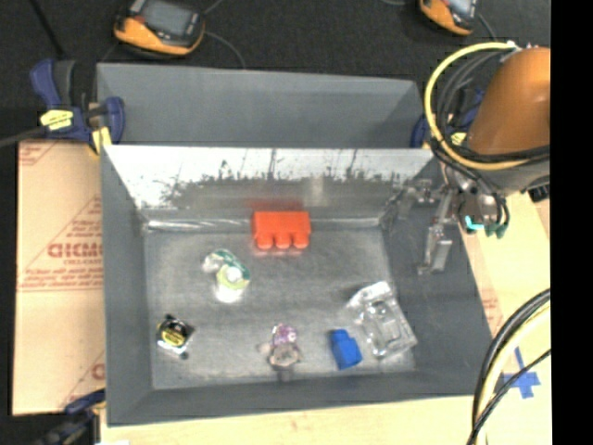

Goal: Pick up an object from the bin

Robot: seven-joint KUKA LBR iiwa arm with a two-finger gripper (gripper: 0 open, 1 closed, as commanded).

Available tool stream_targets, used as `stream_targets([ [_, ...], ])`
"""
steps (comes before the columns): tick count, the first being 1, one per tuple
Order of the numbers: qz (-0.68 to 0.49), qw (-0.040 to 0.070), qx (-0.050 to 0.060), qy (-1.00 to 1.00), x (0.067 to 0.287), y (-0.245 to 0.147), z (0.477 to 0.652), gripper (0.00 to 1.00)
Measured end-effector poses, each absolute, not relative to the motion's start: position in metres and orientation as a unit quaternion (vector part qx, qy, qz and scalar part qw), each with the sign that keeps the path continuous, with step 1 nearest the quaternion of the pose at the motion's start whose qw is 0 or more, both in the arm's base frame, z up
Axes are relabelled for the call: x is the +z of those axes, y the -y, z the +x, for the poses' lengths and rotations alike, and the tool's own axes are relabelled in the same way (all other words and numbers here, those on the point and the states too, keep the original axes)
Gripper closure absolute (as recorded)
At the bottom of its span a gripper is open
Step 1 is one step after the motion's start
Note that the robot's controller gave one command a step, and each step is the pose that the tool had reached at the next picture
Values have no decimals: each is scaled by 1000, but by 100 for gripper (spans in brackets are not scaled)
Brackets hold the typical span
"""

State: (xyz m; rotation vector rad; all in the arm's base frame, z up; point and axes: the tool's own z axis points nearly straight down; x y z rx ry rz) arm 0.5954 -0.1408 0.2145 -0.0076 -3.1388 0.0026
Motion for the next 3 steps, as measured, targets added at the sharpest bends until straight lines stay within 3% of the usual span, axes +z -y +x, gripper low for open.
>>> stream_targets([
  [1, 11, 1, -2, 1000, 110, -5, 583, 0],
  [2, -191, -4, 1, 982, 186, 88, 553, 0],
  [3, -129, 2, 0, 992, 143, 42, 515, 0],
])
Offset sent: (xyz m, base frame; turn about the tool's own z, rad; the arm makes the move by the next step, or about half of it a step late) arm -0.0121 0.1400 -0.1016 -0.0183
